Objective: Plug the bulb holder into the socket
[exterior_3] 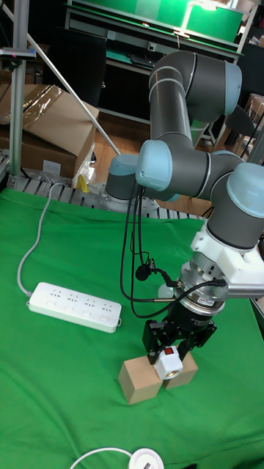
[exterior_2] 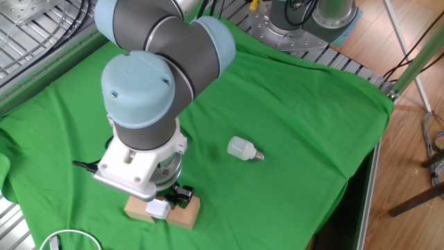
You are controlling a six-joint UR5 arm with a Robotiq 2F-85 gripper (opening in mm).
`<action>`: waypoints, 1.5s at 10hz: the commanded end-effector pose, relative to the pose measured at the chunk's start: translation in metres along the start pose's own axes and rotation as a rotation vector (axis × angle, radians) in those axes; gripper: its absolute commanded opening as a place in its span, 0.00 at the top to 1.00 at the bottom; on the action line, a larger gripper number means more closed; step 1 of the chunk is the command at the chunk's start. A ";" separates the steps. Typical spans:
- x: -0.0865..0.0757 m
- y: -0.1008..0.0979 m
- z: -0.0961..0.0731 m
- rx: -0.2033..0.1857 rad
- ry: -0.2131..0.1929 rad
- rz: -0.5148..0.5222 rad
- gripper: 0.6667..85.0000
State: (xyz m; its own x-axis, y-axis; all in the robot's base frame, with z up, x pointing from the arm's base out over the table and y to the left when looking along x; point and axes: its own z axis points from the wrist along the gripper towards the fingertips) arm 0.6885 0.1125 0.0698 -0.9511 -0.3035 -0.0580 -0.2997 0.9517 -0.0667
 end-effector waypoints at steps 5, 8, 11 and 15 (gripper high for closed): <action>0.003 0.002 0.005 0.001 0.004 0.023 0.37; 0.002 0.002 0.005 -0.001 0.000 0.025 0.38; 0.002 0.003 0.009 -0.006 -0.005 0.021 0.39; 0.001 0.002 0.009 -0.025 -0.003 0.016 0.41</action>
State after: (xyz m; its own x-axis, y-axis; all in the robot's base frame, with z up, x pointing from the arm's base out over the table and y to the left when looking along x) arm 0.6865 0.1126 0.0603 -0.9548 -0.2913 -0.0585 -0.2879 0.9558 -0.0600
